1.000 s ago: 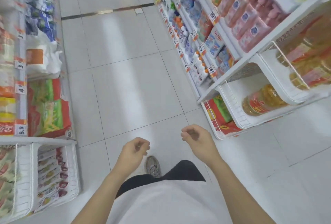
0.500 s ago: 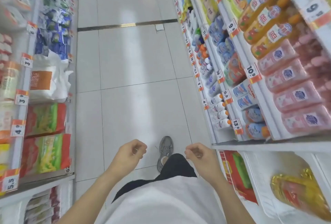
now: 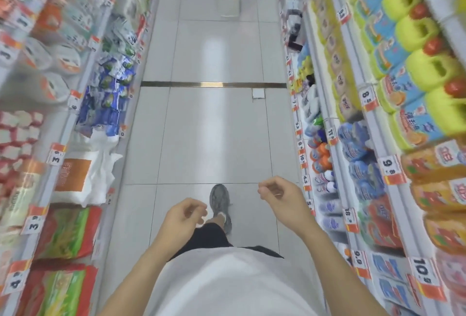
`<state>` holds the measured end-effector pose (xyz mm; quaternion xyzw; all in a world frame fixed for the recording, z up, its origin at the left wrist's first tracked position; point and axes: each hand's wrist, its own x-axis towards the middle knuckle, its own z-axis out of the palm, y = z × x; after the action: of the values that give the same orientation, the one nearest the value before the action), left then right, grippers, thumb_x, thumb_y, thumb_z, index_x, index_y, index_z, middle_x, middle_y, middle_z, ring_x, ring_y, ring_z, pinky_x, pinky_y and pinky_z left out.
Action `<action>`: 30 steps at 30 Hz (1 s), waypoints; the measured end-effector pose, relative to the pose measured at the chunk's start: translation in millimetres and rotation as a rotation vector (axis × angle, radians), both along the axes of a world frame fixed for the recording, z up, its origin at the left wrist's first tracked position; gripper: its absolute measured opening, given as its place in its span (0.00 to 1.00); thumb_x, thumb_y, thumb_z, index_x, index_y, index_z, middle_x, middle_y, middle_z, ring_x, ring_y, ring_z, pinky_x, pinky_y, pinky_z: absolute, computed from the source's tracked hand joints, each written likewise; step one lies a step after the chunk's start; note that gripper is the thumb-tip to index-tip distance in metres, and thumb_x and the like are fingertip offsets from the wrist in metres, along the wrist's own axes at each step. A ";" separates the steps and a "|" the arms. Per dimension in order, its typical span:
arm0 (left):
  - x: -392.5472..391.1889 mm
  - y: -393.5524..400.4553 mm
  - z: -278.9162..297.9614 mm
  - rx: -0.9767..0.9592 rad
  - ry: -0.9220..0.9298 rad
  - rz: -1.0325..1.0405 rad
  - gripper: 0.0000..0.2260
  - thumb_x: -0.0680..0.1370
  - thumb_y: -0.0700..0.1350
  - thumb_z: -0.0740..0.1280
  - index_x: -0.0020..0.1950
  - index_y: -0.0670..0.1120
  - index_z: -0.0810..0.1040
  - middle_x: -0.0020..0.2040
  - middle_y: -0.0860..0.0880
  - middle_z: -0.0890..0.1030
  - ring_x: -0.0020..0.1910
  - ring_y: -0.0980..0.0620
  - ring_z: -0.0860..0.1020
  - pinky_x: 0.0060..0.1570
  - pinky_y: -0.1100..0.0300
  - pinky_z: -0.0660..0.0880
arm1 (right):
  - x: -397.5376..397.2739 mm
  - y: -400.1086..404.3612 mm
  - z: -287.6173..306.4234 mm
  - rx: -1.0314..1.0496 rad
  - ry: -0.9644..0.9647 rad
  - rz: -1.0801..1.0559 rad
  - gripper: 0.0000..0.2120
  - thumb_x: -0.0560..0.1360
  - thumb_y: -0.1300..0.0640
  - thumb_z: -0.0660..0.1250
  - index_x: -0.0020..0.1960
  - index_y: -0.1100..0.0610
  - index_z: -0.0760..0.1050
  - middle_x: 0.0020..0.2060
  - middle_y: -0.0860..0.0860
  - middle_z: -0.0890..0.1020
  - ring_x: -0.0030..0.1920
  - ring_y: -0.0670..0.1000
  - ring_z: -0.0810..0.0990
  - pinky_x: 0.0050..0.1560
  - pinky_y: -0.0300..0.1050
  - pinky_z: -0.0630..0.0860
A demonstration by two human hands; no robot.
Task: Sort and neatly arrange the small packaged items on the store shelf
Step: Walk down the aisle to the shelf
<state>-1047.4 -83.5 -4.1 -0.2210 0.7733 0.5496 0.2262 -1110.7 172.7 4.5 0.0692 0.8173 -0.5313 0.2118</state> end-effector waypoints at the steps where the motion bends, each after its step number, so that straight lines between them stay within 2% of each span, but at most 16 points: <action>1: -34.4 -3.2 0.9 0.006 0.016 -0.014 0.06 0.79 0.43 0.65 0.45 0.48 0.81 0.42 0.50 0.84 0.38 0.54 0.82 0.42 0.63 0.74 | -29.1 -4.4 4.0 0.005 0.010 -0.011 0.04 0.77 0.56 0.69 0.46 0.48 0.81 0.42 0.43 0.85 0.46 0.44 0.83 0.50 0.35 0.77; 8: -263.2 -9.4 17.6 -0.001 0.021 -0.181 0.06 0.79 0.44 0.64 0.46 0.52 0.80 0.43 0.51 0.84 0.40 0.55 0.82 0.44 0.62 0.75 | -200.6 -7.3 17.6 0.081 -0.039 -0.070 0.03 0.77 0.54 0.69 0.47 0.47 0.81 0.43 0.40 0.84 0.46 0.40 0.82 0.48 0.32 0.75; 14: -461.2 -13.1 3.4 -0.039 0.028 -0.216 0.06 0.79 0.44 0.63 0.47 0.51 0.80 0.43 0.52 0.84 0.40 0.57 0.82 0.41 0.64 0.74 | -350.5 -1.3 -12.4 0.105 -0.104 -0.159 0.03 0.77 0.56 0.69 0.45 0.50 0.81 0.41 0.42 0.85 0.44 0.41 0.82 0.46 0.33 0.75; 18: -600.2 -7.2 -5.8 -0.058 0.015 -0.209 0.06 0.79 0.45 0.63 0.46 0.51 0.80 0.43 0.52 0.84 0.40 0.56 0.82 0.42 0.63 0.73 | -489.4 2.6 -28.5 0.076 -0.139 -0.136 0.04 0.77 0.57 0.69 0.45 0.50 0.81 0.41 0.41 0.85 0.44 0.40 0.82 0.46 0.31 0.74; 22: -718.6 -9.8 4.7 -0.087 -0.003 -0.163 0.06 0.80 0.46 0.63 0.47 0.52 0.80 0.43 0.53 0.84 0.41 0.56 0.82 0.44 0.63 0.75 | -647.5 -0.5 -16.8 0.074 -0.136 -0.067 0.03 0.78 0.52 0.68 0.47 0.47 0.80 0.43 0.41 0.84 0.46 0.38 0.81 0.46 0.30 0.74; 26: -826.8 -22.5 11.2 -0.081 -0.028 -0.096 0.07 0.79 0.44 0.64 0.45 0.51 0.80 0.42 0.52 0.84 0.39 0.56 0.82 0.45 0.62 0.77 | -805.8 -15.9 -1.6 0.055 -0.103 -0.007 0.03 0.78 0.52 0.68 0.48 0.49 0.81 0.43 0.44 0.84 0.46 0.40 0.81 0.47 0.31 0.75; 30: -955.5 -39.7 5.9 -0.078 -0.040 -0.061 0.08 0.79 0.51 0.64 0.43 0.52 0.80 0.39 0.53 0.84 0.39 0.57 0.81 0.46 0.60 0.76 | -954.7 -43.2 -5.6 0.053 -0.077 0.043 0.04 0.78 0.54 0.68 0.49 0.52 0.81 0.44 0.45 0.85 0.46 0.41 0.81 0.47 0.31 0.75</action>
<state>-2002.9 -123.2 1.8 -0.2169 0.7957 0.5075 0.2497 -2065.4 129.5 -1.1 0.0779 0.8236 -0.5019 0.2526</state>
